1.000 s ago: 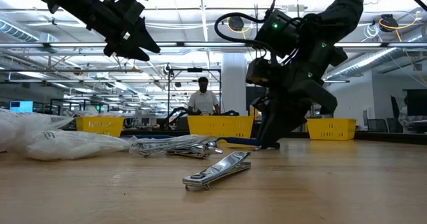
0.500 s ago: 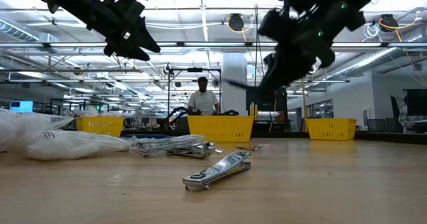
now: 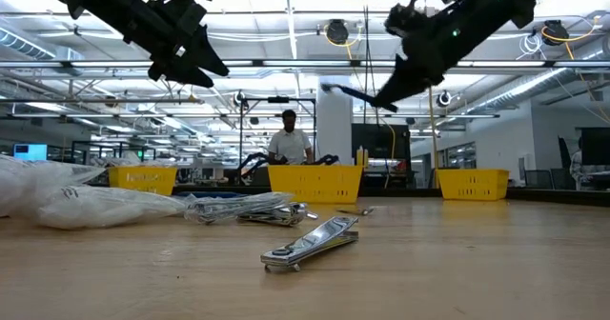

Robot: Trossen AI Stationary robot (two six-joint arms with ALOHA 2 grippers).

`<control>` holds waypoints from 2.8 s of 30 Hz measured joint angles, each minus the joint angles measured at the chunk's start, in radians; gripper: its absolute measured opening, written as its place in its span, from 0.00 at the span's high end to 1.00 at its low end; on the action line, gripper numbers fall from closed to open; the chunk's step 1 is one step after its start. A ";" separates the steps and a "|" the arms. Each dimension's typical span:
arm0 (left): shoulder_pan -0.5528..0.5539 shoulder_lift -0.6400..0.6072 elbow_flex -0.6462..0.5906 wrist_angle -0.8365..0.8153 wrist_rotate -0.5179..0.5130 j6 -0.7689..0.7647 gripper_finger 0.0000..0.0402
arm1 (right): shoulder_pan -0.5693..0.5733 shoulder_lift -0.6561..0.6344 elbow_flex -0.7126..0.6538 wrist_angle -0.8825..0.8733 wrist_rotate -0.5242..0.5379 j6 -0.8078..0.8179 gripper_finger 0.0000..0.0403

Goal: Pick & Place Travel size toiletries
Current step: Put the blue razor into the right yellow bin

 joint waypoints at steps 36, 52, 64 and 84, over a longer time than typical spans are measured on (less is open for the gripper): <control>0.000 0.000 0.000 -0.001 0.002 0.027 0.32 | -0.598 -0.130 -0.193 -0.299 0.325 0.608 0.89; 0.000 0.000 0.000 -0.015 0.019 0.026 0.32 | -0.592 -0.133 -0.193 -0.201 0.298 0.504 0.57; -0.157 0.121 -0.001 -0.277 0.222 0.109 0.32 | -0.435 -0.222 -0.193 0.253 -0.050 0.242 0.57; -0.240 0.501 0.000 -0.100 0.256 0.042 0.32 | -0.189 -0.222 -0.192 0.352 -0.068 0.193 0.58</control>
